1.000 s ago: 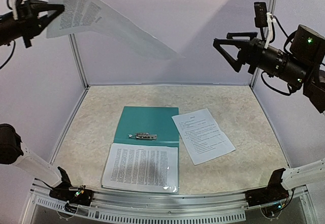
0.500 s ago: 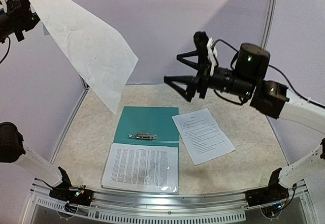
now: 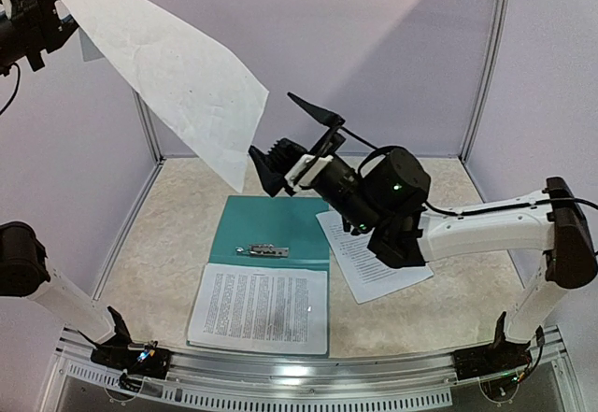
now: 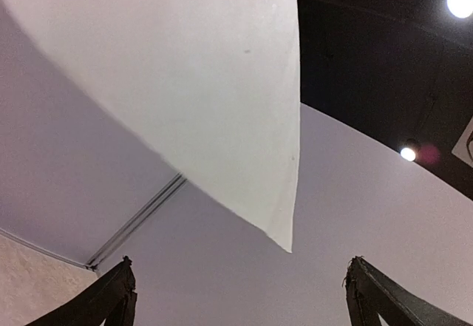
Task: Put the files into the folder
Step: Clamp the file at the center of the board.
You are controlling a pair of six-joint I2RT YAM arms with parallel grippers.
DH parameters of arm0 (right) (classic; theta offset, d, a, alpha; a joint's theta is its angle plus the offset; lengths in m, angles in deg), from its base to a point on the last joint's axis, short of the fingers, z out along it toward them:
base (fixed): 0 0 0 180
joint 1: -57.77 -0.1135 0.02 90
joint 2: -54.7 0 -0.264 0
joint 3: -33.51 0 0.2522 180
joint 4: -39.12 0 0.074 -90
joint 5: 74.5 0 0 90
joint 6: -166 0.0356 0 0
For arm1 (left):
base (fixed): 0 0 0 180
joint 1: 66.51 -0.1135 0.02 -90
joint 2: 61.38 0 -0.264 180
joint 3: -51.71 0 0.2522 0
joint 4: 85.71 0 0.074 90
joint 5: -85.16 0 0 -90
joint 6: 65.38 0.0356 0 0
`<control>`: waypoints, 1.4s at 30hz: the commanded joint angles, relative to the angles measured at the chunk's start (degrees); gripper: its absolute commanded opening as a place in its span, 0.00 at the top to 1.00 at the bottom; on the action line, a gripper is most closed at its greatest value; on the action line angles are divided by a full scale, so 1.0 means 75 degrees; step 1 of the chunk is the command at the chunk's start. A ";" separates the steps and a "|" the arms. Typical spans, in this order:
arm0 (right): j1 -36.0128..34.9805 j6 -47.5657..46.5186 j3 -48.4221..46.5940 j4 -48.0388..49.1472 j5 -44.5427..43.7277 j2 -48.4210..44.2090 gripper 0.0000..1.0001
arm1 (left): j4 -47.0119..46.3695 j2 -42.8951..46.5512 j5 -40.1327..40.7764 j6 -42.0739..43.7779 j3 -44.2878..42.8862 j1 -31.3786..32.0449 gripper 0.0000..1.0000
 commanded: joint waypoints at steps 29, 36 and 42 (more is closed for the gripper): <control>-0.0641 0.1069 -0.0494 -0.0547 -0.0098 -0.0804 1.00 | 0.0167 0.0072 -0.0047 0.0089 0.0877 -0.0313 1.00; -0.0577 0.3140 -0.1061 -0.4621 -0.0354 -0.1925 1.00 | 0.0024 0.0255 -0.0565 0.0238 0.2016 -0.0847 1.00; 0.0155 0.5016 -0.1828 -0.7569 0.0531 -0.2234 1.00 | -0.0670 0.0399 -0.2736 -0.0293 0.3858 -0.2746 1.00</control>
